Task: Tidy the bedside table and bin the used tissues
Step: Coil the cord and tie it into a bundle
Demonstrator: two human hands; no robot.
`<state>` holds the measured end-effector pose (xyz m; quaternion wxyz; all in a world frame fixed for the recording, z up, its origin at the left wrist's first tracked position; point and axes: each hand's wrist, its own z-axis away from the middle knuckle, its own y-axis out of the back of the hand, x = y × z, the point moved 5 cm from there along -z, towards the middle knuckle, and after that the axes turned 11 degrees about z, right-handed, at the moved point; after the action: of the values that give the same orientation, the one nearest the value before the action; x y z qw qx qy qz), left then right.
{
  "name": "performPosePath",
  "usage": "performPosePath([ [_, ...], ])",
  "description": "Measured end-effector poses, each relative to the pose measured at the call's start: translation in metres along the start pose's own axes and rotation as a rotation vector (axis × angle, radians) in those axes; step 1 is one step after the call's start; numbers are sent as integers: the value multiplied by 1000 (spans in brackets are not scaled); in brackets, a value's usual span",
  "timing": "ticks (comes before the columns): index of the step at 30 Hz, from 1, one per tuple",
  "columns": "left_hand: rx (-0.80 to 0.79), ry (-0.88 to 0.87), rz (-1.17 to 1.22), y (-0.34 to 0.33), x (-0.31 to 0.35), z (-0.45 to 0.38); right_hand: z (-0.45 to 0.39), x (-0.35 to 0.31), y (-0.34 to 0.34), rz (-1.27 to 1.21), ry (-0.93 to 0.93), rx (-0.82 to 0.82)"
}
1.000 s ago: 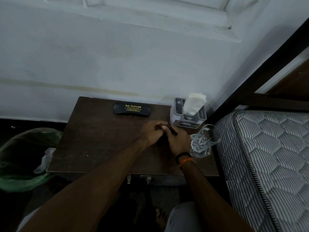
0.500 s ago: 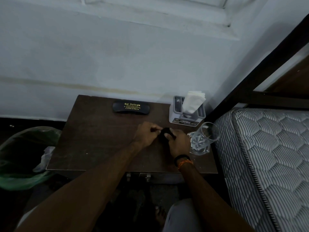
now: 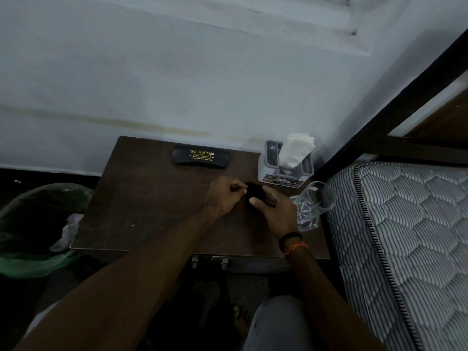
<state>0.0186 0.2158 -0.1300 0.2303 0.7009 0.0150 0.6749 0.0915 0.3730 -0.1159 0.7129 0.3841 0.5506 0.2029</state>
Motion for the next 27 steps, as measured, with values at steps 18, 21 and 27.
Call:
performPosePath([
  [18, 71, 24, 86, 14, -9, -8, -10, -11, -8, 346, 71, 171],
  [21, 48, 22, 89, 15, -6, -6, -10, -11, -18, 165, 28, -35],
  [27, 35, -28, 25, 6, -3, -9, -8, -22, -12, 83, 19, -79],
])
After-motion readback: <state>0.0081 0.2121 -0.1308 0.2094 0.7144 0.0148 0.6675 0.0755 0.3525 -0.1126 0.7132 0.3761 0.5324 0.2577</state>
